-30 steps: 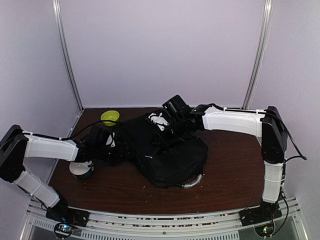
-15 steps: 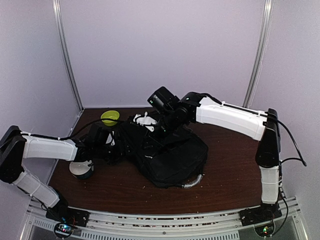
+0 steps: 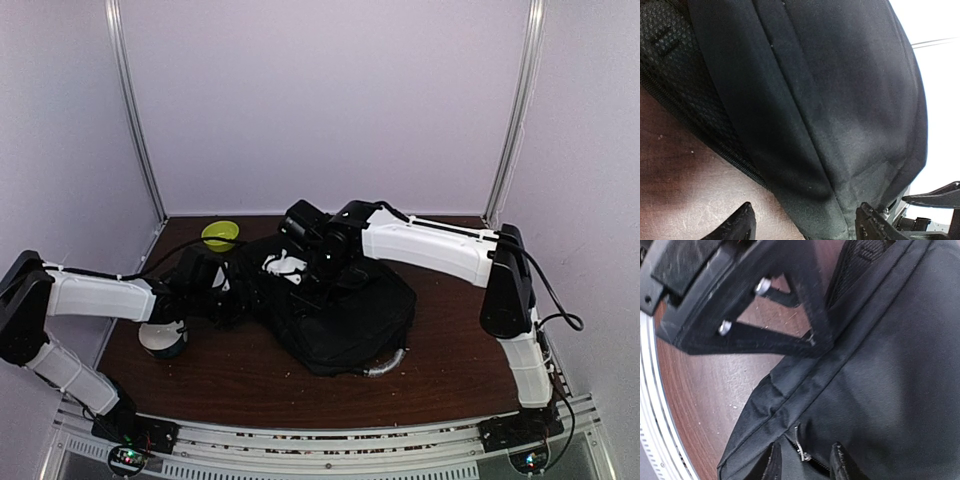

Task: Pack the student bag
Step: Zip the lower front pocket of the student bag.

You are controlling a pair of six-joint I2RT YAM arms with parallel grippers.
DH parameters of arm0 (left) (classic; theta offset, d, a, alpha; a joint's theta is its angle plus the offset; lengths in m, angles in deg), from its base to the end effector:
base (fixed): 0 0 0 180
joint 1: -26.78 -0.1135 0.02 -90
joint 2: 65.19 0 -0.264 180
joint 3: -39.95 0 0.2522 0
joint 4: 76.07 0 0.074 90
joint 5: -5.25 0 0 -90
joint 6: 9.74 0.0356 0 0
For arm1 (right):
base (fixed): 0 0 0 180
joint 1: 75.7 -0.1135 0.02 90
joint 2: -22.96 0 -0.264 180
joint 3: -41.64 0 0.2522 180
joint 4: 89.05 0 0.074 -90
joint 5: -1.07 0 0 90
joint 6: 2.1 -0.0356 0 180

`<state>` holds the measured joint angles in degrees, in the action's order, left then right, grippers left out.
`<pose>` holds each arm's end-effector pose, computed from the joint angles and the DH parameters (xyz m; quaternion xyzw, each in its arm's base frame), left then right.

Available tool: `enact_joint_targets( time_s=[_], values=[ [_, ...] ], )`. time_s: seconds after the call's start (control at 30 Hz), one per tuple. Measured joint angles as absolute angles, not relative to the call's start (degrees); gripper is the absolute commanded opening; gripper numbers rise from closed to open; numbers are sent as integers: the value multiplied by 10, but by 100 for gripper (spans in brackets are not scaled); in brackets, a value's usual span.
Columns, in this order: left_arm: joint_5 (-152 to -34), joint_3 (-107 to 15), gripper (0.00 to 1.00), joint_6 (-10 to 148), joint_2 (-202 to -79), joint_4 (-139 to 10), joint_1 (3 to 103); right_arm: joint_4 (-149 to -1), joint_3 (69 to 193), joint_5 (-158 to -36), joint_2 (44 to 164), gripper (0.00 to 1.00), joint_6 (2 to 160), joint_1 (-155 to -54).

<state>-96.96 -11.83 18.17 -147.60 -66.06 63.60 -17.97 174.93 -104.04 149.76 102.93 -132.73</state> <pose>0.2234 -0.1766 0.1758 -0.1543 0.8913 -0.3783 0.1965 0.2508 0.4037 0.2555 -0.5922 0.7651 0.1979 0.1576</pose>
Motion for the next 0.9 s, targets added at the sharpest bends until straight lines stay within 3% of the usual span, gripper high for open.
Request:
enact_joint_targets(
  time_s=[0.43, 0.5, 0.63, 0.9],
  values=[
    [-972, -117, 70, 179, -1493, -672, 636, -177, 1762, -1030, 1537, 30, 1025, -1327],
    [-972, -116, 70, 178, -1493, -674, 636, -177, 1762, -1030, 1537, 27, 1025, -1327],
    [-972, -116, 70, 176, -1493, -683, 637, -179, 1762, -1016, 1538, 13, 1025, -1327],
    [-972, -116, 70, 173, -1493, -687, 640, -180, 1762, -1004, 1538, 0, 1021, -1330]
  ],
)
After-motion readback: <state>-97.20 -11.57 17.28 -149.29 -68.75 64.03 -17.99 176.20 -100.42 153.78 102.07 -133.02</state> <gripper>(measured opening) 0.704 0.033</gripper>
